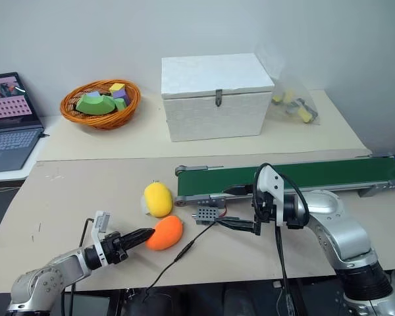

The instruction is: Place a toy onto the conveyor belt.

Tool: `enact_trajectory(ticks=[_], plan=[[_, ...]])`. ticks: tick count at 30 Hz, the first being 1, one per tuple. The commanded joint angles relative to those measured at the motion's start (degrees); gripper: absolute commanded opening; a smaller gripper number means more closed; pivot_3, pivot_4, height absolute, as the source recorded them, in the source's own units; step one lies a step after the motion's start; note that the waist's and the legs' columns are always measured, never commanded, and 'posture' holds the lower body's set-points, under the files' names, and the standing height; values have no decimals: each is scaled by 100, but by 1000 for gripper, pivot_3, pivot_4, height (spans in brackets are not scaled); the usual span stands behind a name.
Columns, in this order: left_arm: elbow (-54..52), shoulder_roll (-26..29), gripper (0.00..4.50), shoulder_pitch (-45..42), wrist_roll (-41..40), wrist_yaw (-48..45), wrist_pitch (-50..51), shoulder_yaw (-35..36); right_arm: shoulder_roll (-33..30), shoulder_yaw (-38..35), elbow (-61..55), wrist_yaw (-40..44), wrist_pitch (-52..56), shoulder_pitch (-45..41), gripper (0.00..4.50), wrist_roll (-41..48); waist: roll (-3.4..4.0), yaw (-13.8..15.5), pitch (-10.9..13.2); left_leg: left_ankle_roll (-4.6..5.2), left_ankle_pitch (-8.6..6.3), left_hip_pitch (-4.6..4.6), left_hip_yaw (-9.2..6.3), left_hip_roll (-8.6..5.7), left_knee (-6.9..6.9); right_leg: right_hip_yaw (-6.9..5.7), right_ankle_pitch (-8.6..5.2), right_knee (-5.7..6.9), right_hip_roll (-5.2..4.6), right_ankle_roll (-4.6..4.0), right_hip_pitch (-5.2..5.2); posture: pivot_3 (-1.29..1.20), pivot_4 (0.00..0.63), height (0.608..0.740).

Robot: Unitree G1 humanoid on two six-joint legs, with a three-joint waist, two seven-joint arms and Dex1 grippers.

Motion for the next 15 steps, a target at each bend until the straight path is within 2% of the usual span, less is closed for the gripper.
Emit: enact_trajectory(ticks=[1, 9, 12, 15], plan=[[-392, 26, 987, -84, -182, 89, -5, 230, 28, -103, -32, 34, -135, -111, 4500, 8, 0, 2, 0, 0, 0, 0, 0, 0, 0, 0, 0, 0, 0, 0, 0, 0, 150, 740], [-486, 56, 987, 14, 77, 68, -41, -59, 77, -95, 21, 34, -168, -157, 4500, -46, 0, -1, 0, 0, 0, -1, 0, 0, -1, 0, -1, -1, 1, 1, 0, 0, 150, 740], [-505, 79, 1691, 68, 34, -101, -79, -101, 60, -111, 20, 34, -177, -132, 4500, -67, 0, 3, 1, 1, -1, -3, 0, 0, -1, -1, -1, -2, 1, 1, -1, 0, 150, 740], [-446, 62, 2833, 56, 4, -155, -133, 1, 56, -128, 0, 24, -154, -109, 4500, -60, 0, 4, 1, 1, -1, -3, 0, 0, -1, -1, -1, -1, 1, 1, -1, 0, 150, 740]])
